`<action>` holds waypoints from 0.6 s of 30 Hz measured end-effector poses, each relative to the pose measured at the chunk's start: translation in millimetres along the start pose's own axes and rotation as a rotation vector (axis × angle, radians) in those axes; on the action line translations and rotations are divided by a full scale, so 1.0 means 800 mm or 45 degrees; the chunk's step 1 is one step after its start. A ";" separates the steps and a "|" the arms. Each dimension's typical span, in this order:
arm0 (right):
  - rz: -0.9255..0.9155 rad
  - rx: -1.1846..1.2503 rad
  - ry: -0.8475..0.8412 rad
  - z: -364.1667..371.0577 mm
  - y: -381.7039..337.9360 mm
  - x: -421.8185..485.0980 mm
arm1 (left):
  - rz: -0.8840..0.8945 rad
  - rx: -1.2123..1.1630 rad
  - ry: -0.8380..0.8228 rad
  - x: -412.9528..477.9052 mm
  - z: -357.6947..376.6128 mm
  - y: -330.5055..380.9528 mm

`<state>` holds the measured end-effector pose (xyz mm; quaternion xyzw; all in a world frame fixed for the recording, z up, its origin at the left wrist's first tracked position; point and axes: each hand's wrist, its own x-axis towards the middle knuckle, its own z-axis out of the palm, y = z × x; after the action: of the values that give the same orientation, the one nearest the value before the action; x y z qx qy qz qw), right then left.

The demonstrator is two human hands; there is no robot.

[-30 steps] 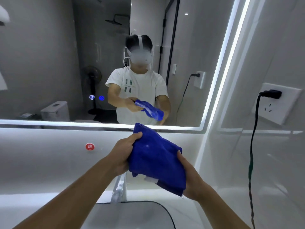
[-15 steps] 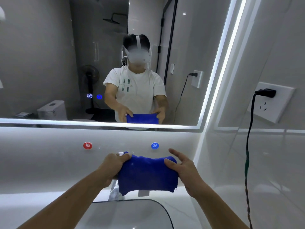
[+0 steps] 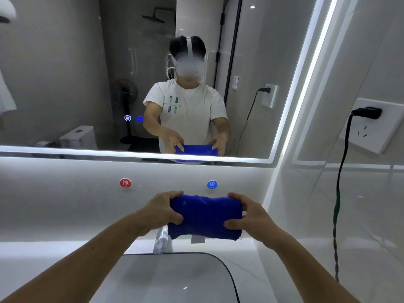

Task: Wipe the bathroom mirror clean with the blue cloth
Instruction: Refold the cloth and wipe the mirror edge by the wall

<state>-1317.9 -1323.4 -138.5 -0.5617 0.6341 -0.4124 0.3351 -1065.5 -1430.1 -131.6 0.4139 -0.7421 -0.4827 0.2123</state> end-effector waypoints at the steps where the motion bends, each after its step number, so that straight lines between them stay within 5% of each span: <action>1: -0.009 -0.086 0.002 0.001 0.002 0.001 | 0.055 0.132 0.022 0.000 0.002 -0.002; 6: -0.059 -0.608 0.142 0.006 0.009 0.003 | 0.285 0.662 0.172 0.002 0.008 -0.013; 11: -0.058 -0.747 0.144 -0.006 0.005 0.001 | 0.312 0.935 0.154 0.000 -0.003 -0.012; 13: 0.023 -0.344 0.097 -0.014 0.001 0.000 | 0.248 0.610 0.051 0.002 -0.012 -0.010; 16: 0.042 0.491 -0.076 -0.022 -0.006 -0.005 | 0.151 -0.262 -0.188 0.001 -0.023 -0.001; 18: 0.032 0.751 -0.098 -0.022 -0.013 -0.004 | 0.111 -0.566 -0.240 0.005 -0.025 0.001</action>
<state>-1328.3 -1317.9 -121.3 -0.4475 0.4808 -0.5530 0.5127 -1053.5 -1443.8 -122.4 0.2777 -0.6513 -0.6610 0.2486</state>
